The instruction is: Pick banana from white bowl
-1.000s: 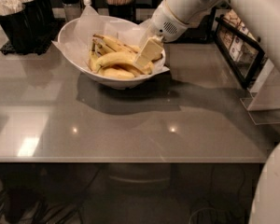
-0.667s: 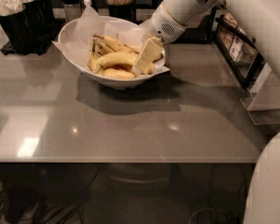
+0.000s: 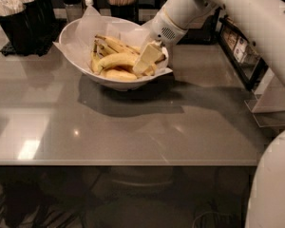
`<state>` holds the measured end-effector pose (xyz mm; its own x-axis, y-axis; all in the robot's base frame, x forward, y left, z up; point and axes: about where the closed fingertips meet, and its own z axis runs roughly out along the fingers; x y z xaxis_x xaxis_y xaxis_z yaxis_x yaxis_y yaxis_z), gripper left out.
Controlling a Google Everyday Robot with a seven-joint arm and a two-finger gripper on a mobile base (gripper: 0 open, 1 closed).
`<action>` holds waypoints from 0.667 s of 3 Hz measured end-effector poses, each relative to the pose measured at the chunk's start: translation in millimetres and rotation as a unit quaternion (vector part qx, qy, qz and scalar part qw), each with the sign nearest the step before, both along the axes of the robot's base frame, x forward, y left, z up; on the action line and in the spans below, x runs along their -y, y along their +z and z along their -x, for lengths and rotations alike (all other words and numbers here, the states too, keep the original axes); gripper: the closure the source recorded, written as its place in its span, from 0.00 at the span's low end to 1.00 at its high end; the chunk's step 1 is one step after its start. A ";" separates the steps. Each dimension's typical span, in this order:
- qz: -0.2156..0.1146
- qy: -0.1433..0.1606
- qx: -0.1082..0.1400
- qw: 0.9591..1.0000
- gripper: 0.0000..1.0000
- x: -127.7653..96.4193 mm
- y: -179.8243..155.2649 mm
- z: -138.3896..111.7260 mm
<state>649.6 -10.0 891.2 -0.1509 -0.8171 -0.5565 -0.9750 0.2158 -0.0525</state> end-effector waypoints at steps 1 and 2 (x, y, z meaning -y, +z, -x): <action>0.004 -0.007 -0.004 1.000 0.61 0.4 -6.6 1.2; 0.009 -0.010 -0.006 1.000 0.77 1.3 -7.2 2.2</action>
Offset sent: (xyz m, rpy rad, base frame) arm -0.0054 -0.0087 -0.0169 -0.0502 0.0190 -0.0456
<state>647.5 -11.4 883.9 -0.1734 -0.8241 -0.5393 -0.9713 0.2337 -0.0448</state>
